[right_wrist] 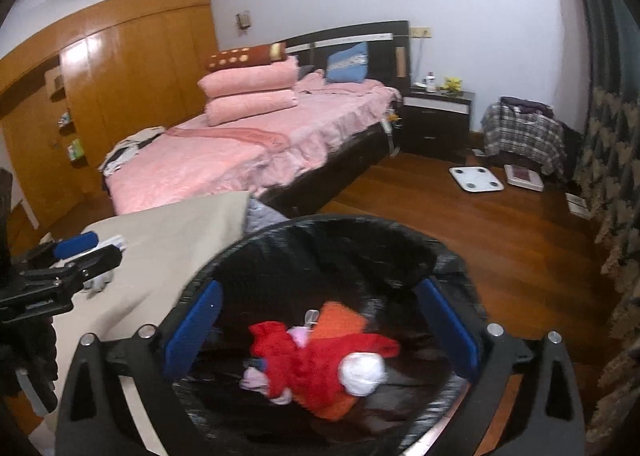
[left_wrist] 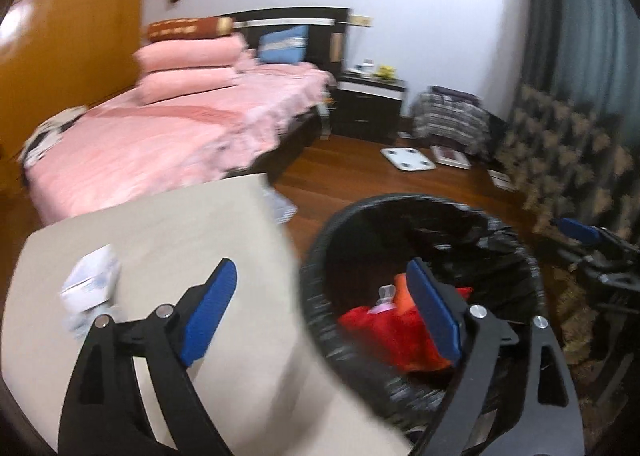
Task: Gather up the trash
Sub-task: 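Open the left gripper over the bin to drop the red knit hat, then move both tools back over the table and grasp the grey sock with the left gripper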
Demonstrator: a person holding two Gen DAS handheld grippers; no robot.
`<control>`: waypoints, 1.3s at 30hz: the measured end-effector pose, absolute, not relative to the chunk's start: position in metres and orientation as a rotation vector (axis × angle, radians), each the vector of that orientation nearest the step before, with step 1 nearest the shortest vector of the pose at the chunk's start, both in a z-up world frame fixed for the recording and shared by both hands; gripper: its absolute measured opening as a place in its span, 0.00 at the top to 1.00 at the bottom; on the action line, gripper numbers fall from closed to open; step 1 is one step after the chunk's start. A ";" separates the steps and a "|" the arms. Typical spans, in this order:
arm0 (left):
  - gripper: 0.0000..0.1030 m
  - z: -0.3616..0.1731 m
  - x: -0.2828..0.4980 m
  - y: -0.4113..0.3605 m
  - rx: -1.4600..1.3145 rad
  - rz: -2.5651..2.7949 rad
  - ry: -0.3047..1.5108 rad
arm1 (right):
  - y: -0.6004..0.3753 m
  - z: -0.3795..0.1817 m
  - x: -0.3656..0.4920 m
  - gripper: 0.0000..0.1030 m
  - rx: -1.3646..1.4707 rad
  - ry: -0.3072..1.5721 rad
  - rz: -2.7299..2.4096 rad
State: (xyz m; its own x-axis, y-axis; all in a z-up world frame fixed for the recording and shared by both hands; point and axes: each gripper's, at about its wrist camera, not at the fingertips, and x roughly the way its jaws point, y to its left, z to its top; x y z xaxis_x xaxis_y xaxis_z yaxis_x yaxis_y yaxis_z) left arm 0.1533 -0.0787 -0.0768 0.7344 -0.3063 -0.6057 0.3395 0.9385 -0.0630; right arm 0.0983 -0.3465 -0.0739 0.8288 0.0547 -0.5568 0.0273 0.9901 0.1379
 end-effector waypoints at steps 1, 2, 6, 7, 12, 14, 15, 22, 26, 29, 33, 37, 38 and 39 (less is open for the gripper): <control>0.17 -0.075 0.151 -0.067 0.048 -0.329 0.654 | -0.336 -0.072 0.100 0.06 0.136 0.591 0.036; 0.17 -0.075 0.148 -0.050 0.044 -0.290 0.650 | -0.324 -0.071 0.103 0.06 0.130 0.588 0.060; 0.17 -0.077 0.137 0.002 0.041 -0.172 0.639 | -0.280 -0.070 0.115 0.06 0.123 0.591 0.141; 0.17 -0.078 0.134 0.017 0.036 -0.139 0.644 | -0.264 -0.071 0.120 0.06 0.117 0.594 0.170; 0.17 -0.089 0.120 0.077 0.016 -0.015 0.662 | -0.197 -0.080 0.140 0.06 0.087 0.612 0.275; 0.17 -0.096 0.118 0.101 0.003 0.029 0.672 | -0.178 -0.084 0.147 0.06 0.082 0.624 0.300; 0.17 -0.099 0.118 0.112 -0.005 0.047 0.680 | -0.168 -0.087 0.151 0.06 0.079 0.629 0.313; 0.17 -0.124 0.123 0.168 -0.057 0.132 0.731 | -0.092 -0.114 0.178 0.06 0.049 0.698 0.370; 0.17 -0.134 0.130 0.191 -0.119 0.148 0.747 | -0.062 -0.129 0.189 0.06 0.006 0.723 0.373; 0.17 -0.137 0.134 0.191 -0.131 0.142 0.745 | -0.050 -0.142 0.194 0.06 -0.027 0.735 0.349; 0.17 -0.137 0.146 0.178 -0.137 0.091 0.733 | -0.054 -0.152 0.206 0.06 -0.044 0.755 0.316; 0.17 -0.139 0.166 0.157 -0.145 0.027 0.731 | -0.065 -0.154 0.219 0.06 -0.053 0.765 0.295; 0.17 -0.141 0.172 0.152 -0.148 0.016 0.734 | -0.068 -0.154 0.220 0.06 -0.053 0.764 0.291; 0.17 -0.143 0.178 0.148 -0.149 0.008 0.739 | -0.071 -0.153 0.221 0.06 -0.051 0.763 0.288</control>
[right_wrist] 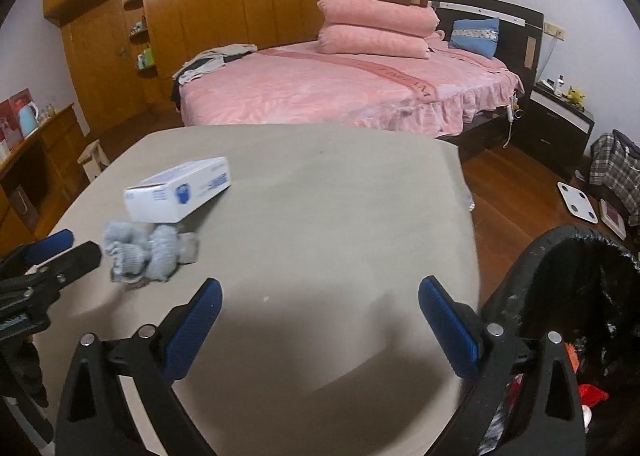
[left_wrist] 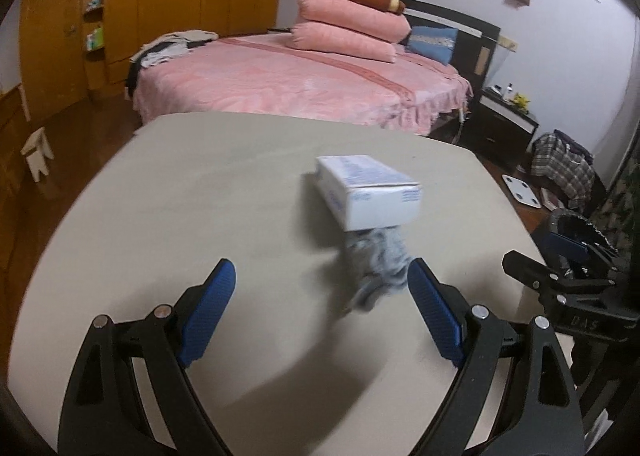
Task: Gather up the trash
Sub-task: 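Move both tools back over the table and grasp the grey sock with the left gripper, then grasp the white medicine box with the right gripper while the left holds the grey sock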
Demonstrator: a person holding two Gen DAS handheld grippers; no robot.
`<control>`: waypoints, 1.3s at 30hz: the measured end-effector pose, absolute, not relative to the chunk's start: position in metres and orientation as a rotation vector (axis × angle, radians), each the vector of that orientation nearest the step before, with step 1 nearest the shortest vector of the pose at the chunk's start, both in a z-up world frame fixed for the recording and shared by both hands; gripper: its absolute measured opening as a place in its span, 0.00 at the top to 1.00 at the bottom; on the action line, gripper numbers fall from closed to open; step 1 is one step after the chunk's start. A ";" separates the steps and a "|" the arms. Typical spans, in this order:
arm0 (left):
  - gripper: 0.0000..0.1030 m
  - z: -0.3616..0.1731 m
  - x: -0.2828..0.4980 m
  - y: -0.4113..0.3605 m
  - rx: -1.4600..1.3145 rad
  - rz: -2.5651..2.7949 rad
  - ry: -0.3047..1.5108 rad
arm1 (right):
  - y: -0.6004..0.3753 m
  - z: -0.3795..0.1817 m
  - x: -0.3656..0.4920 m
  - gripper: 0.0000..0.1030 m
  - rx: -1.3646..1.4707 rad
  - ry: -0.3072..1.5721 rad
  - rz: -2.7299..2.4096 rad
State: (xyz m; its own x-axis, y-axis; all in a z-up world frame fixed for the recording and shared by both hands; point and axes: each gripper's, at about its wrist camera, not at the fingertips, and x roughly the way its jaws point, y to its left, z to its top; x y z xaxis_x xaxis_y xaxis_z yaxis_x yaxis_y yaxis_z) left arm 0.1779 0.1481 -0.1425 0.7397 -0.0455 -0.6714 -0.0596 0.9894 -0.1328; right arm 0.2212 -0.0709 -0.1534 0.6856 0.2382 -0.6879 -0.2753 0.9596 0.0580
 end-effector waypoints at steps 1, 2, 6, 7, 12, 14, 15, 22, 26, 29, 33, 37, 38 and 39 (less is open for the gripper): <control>0.17 -0.145 0.185 0.144 -0.149 -0.001 0.747 | -0.075 -0.153 0.222 0.06 -0.050 0.761 0.282; 0.17 -0.148 0.191 0.140 -0.150 -0.007 0.755 | -0.077 -0.152 0.223 0.06 -0.048 0.760 0.279; 0.17 -0.161 0.216 0.128 -0.160 -0.029 0.800 | -0.084 -0.149 0.225 0.06 -0.048 0.754 0.275; 0.17 -0.166 0.221 0.126 -0.155 -0.029 0.813 | -0.084 -0.149 0.225 0.06 -0.051 0.752 0.276; 0.49 -0.181 0.236 0.125 -0.181 -0.053 0.870 | -0.084 -0.149 0.225 0.06 -0.059 0.755 0.281; 0.61 -0.179 0.235 0.125 -0.194 -0.084 0.860 | -0.085 -0.149 0.226 0.06 -0.061 0.754 0.281; 0.61 -0.178 0.232 0.125 -0.181 -0.079 0.855 | -0.084 -0.149 0.226 0.06 -0.062 0.754 0.282; 0.62 -0.172 0.192 0.136 -0.189 -0.089 0.863 | -0.077 -0.150 0.227 0.06 -0.060 0.763 0.294; 0.62 -0.169 0.170 0.158 -0.184 -0.028 0.851 | -0.065 -0.149 0.229 0.06 -0.057 0.762 0.312; 0.62 -0.166 0.167 0.183 -0.183 0.055 0.831 | -0.050 -0.149 0.231 0.06 -0.056 0.760 0.332; 0.62 -0.162 0.181 0.213 -0.177 0.136 0.804 | -0.028 -0.151 0.234 0.06 -0.052 0.757 0.352; 0.62 -0.162 0.195 0.232 -0.163 0.179 0.805 | -0.002 -0.150 0.243 0.06 -0.019 0.758 0.366; 0.62 -0.163 0.198 0.237 -0.174 0.187 0.808 | 0.006 -0.149 0.245 0.06 -0.013 0.759 0.371; 0.62 -0.164 0.199 0.242 -0.185 0.191 0.810 | 0.013 -0.148 0.247 0.06 -0.012 0.760 0.376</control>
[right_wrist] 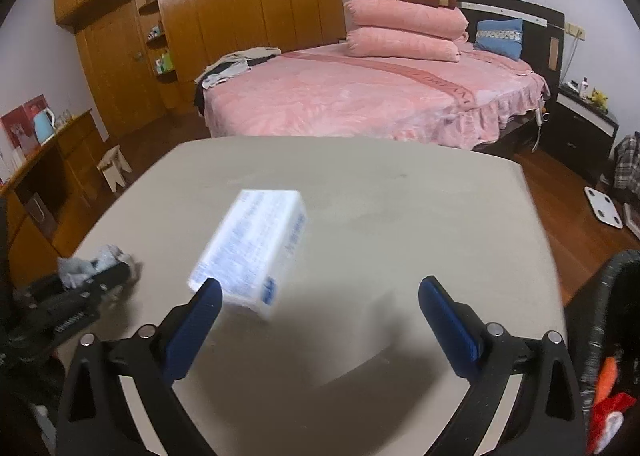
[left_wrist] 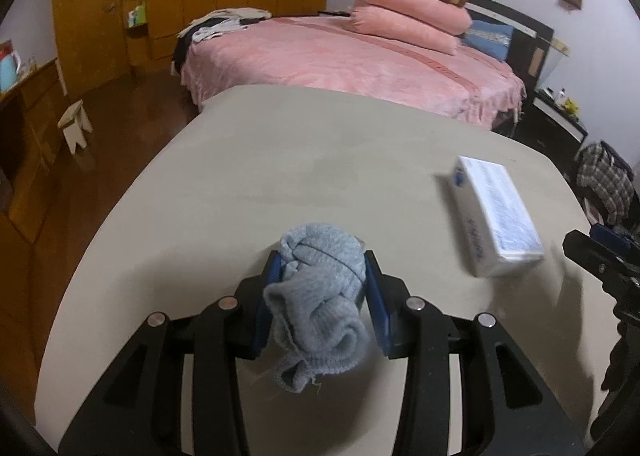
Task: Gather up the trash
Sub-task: 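Grasp the white medicine box with the right gripper while the left holds the grey sock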
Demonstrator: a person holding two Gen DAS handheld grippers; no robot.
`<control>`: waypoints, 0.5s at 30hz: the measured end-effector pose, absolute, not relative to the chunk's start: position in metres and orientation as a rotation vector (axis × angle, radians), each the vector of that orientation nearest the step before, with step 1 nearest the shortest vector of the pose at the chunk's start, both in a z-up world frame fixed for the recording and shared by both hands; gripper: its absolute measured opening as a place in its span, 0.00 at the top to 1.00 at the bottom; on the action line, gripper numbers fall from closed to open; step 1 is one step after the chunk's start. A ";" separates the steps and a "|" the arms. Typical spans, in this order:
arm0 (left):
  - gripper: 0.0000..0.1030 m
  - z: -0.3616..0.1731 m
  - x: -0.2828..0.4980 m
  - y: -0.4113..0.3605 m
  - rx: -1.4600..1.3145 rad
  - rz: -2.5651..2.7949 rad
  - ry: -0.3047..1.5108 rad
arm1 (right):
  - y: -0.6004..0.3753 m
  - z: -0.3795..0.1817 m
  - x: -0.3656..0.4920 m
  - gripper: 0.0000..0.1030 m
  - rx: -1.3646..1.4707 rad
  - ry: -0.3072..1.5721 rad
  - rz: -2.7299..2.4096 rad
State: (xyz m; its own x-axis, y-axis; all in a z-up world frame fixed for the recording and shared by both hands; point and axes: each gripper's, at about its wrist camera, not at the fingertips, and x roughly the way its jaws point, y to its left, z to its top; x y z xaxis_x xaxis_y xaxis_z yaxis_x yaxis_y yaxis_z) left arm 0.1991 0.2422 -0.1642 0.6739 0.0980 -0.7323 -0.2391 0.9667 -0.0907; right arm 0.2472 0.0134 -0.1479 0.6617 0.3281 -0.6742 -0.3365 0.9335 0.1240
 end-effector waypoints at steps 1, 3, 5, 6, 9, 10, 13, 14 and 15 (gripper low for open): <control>0.62 -0.166 0.200 0.248 -0.202 0.197 0.815 | 0.017 -0.147 0.248 0.06 -0.011 0.760 0.378; 0.62 -0.167 0.200 0.254 -0.227 0.200 0.819 | 0.028 -0.148 0.251 0.06 -0.012 0.765 0.387; 0.62 -0.168 0.200 0.255 -0.231 0.198 0.818 | 0.044 -0.150 0.255 0.06 -0.031 0.771 0.398; 0.62 -0.168 0.199 0.257 -0.229 0.198 0.818 | 0.048 -0.151 0.255 0.06 -0.040 0.773 0.398; 0.62 -0.171 0.201 0.257 -0.239 0.195 0.824 | 0.065 -0.161 0.262 0.06 -0.090 0.801 0.394; 0.61 -0.173 0.200 0.260 -0.248 0.191 0.826 | 0.070 -0.167 0.265 0.06 -0.111 0.818 0.385; 0.61 -0.174 0.199 0.262 -0.262 0.183 0.824 | 0.070 -0.179 0.265 0.07 -0.150 0.849 0.372; 0.61 -0.175 0.199 0.262 -0.264 0.181 0.824 | 0.069 -0.181 0.264 0.07 -0.157 0.855 0.365; 0.61 -0.176 0.199 0.262 -0.267 0.179 0.825 | 0.066 -0.183 0.262 0.07 -0.161 0.862 0.355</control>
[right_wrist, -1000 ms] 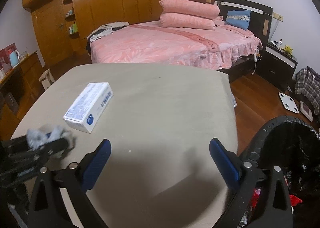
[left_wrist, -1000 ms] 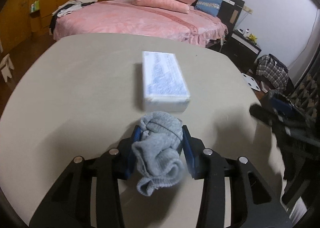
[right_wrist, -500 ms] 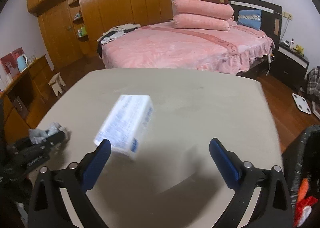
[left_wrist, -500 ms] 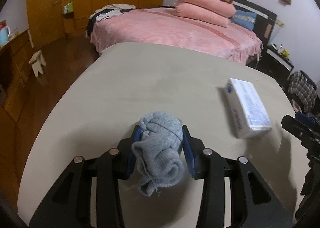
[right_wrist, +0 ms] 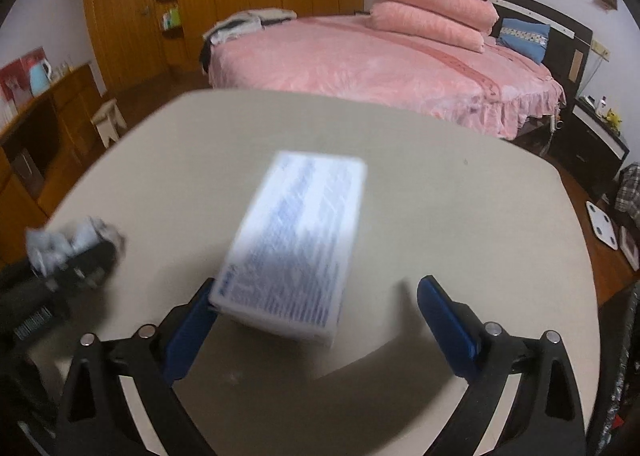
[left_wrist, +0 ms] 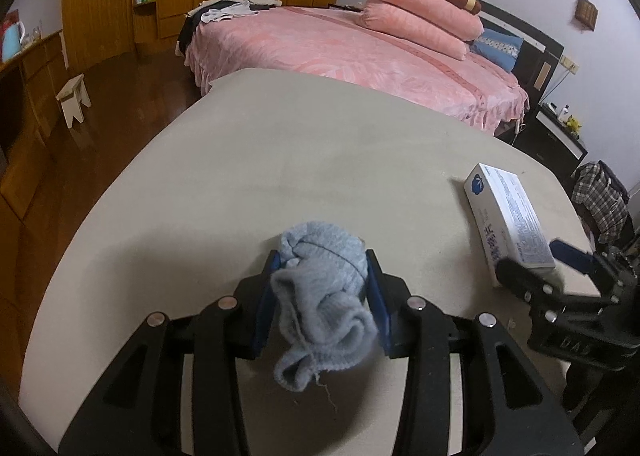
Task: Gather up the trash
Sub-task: 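Grasp the white medicine box with the right gripper while the left holds the grey sock, then carry the grey sock and white box over the bin with both grippers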
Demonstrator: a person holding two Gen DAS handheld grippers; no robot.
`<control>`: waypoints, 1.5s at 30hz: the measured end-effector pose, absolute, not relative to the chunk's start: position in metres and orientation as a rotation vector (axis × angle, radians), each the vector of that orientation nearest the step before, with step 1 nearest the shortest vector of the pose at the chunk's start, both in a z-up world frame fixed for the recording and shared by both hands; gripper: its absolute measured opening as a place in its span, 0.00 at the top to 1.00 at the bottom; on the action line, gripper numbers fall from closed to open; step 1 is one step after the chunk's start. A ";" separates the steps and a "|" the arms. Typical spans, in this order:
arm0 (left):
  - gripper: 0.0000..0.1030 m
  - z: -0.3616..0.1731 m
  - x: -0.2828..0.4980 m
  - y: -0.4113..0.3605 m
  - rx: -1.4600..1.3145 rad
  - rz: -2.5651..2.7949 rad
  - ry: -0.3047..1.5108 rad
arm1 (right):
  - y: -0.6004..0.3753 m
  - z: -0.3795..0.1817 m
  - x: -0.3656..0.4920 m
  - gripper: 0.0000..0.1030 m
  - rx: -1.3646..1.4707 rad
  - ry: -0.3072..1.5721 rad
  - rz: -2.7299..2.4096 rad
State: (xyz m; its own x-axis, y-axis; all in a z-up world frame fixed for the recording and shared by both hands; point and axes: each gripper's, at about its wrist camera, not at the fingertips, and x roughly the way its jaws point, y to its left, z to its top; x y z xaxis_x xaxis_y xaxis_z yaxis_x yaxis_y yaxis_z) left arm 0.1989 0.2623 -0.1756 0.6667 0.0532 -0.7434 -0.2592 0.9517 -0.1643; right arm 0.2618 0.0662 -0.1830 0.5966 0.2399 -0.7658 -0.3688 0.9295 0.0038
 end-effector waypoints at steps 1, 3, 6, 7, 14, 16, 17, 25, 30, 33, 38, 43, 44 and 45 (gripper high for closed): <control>0.61 -0.176 0.200 0.263 -0.266 0.178 0.827 | 0.060 -0.184 0.261 0.07 -0.146 0.872 0.345; 0.61 -0.177 0.200 0.261 -0.256 0.179 0.831 | 0.049 -0.182 0.258 0.07 -0.115 0.874 0.330; 0.61 -0.178 0.201 0.262 -0.253 0.180 0.833 | 0.040 -0.180 0.254 0.07 -0.111 0.862 0.345; 0.61 -0.178 0.201 0.261 -0.254 0.182 0.833 | 0.041 -0.179 0.255 0.07 -0.113 0.858 0.361; 0.61 -0.179 0.200 0.260 -0.243 0.188 0.840 | 0.058 -0.182 0.268 0.17 -0.121 0.865 0.402; 0.61 -0.179 0.201 0.260 -0.240 0.190 0.842 | 0.064 -0.183 0.269 0.31 -0.137 0.874 0.406; 0.61 -0.180 0.201 0.260 -0.240 0.189 0.844 | 0.066 -0.185 0.270 0.39 -0.148 0.880 0.402; 0.61 -0.180 0.201 0.262 -0.233 0.194 0.847 | 0.063 -0.183 0.260 0.46 -0.158 0.865 0.399; 0.61 -0.180 0.200 0.262 -0.223 0.198 0.847 | 0.057 -0.176 0.252 0.46 -0.149 0.861 0.400; 0.61 -0.180 0.201 0.261 -0.212 0.203 0.850 | 0.053 -0.174 0.250 0.46 -0.136 0.871 0.399; 0.62 -0.175 0.198 0.258 -0.203 0.214 0.834 | 0.044 -0.162 0.247 0.46 -0.117 0.863 0.399; 0.62 -0.154 0.181 0.240 -0.217 0.196 0.779 | 0.028 -0.140 0.236 0.46 -0.086 0.828 0.413; 0.62 -0.148 0.176 0.234 -0.205 0.191 0.770 | 0.024 -0.134 0.233 0.46 -0.080 0.816 0.419; 0.62 -0.144 0.174 0.229 -0.199 0.186 0.763 | 0.021 -0.130 0.230 0.46 -0.081 0.809 0.422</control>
State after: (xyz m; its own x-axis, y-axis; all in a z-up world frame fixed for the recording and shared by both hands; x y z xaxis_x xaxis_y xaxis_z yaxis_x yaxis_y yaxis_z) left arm 0.1736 0.2293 -0.1443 0.7083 0.0944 -0.6995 -0.2384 0.9648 -0.1112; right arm 0.2302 0.0208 -0.1298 0.6121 0.3350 -0.7163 -0.3960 0.9139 0.0890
